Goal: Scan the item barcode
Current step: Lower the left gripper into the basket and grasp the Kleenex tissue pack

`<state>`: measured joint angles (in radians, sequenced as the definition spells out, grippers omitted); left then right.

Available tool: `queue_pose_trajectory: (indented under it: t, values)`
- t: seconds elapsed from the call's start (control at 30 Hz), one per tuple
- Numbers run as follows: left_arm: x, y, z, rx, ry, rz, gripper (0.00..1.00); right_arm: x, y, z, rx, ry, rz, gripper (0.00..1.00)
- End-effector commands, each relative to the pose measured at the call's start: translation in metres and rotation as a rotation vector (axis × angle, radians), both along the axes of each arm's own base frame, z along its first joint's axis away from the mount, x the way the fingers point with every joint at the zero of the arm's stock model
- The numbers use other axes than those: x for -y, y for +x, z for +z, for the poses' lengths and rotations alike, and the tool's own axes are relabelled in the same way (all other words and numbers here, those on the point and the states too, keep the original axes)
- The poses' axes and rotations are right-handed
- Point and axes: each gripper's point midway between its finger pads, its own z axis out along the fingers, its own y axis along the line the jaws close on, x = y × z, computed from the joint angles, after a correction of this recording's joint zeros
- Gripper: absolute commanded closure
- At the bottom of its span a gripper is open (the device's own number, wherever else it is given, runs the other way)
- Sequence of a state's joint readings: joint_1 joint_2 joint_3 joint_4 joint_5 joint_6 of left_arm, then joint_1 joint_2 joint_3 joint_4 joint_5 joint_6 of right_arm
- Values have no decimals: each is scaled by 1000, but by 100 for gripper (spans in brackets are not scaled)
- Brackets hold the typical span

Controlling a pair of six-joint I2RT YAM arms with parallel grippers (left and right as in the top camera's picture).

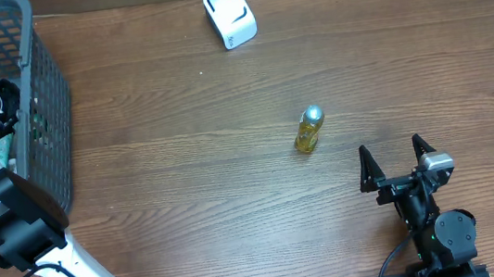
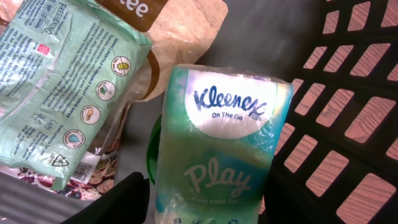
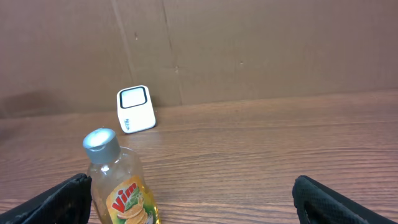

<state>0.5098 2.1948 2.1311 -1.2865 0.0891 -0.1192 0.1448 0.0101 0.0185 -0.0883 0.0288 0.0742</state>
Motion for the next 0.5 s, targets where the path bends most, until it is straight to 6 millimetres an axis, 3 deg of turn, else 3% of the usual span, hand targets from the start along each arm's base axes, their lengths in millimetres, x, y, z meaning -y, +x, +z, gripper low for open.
queue_pose_trajectory:
  t: [0.0, 0.23, 0.47]
  values:
    - [2, 0, -7, -21, 5, -20, 41, 0, 0, -2, 4, -3, 2, 0]
    - [1, 1, -10, -15, 8, -19, 37, 0, 0, -2, 4, -3, 2, 0]
    - [1, 2, -11, -13, 9, -20, 51, 0, 0, -2, 4, -4, 2, 0]
